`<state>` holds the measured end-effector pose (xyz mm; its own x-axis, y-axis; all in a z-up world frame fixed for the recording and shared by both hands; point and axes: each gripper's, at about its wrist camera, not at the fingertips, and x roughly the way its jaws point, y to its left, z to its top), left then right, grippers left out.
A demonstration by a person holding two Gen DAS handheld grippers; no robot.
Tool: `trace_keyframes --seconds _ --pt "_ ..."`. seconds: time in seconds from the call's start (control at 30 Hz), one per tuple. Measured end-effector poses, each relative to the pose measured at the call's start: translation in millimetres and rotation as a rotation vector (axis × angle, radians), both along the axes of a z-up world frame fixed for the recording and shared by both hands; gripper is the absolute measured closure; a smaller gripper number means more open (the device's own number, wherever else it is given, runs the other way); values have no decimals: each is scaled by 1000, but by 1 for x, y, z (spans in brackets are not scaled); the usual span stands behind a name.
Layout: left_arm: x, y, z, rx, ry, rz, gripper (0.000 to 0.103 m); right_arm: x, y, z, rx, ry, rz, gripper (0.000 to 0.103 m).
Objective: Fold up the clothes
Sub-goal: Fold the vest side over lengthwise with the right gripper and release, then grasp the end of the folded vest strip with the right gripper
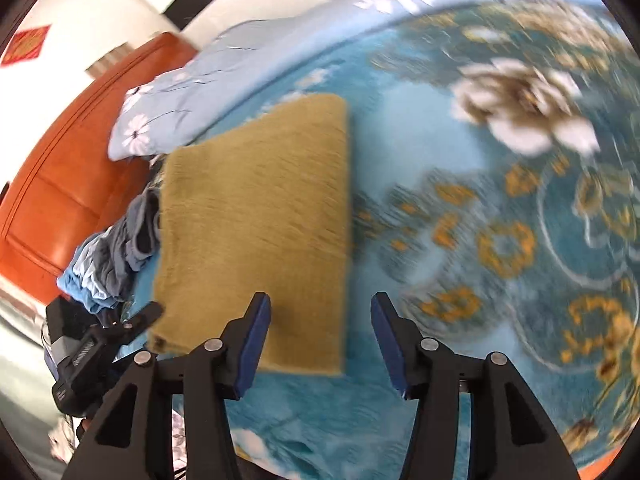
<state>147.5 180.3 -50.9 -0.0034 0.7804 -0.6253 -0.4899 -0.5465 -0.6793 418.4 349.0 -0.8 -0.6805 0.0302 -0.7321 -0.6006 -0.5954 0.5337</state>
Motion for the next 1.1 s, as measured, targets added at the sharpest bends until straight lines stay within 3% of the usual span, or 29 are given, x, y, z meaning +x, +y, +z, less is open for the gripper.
trace_keyframes --seconds 0.07,0.1,0.13,0.17,0.37,0.7,0.97,1.1 --pt "4 3 1 -12 -4 -9 55 7 5 -8 -57 29 -11 49" --pt "5 4 2 -3 -4 -13 69 9 7 -11 -77 41 -15 49" --pt "7 4 3 20 -13 -19 89 9 8 -13 -86 49 -17 49" --pt "9 4 4 41 -21 -23 92 9 9 -14 -92 55 -17 48" --pt "11 0 -6 -19 -12 -5 92 10 16 -13 -121 85 -6 48" --pt "14 3 -8 14 -18 -8 88 -5 13 -18 -140 129 57 48" --pt "11 -17 -10 -7 -16 -6 87 -27 9 -25 -180 200 69 46" --pt "9 -21 -9 -5 -35 5 80 -28 10 -25 -212 252 81 47"
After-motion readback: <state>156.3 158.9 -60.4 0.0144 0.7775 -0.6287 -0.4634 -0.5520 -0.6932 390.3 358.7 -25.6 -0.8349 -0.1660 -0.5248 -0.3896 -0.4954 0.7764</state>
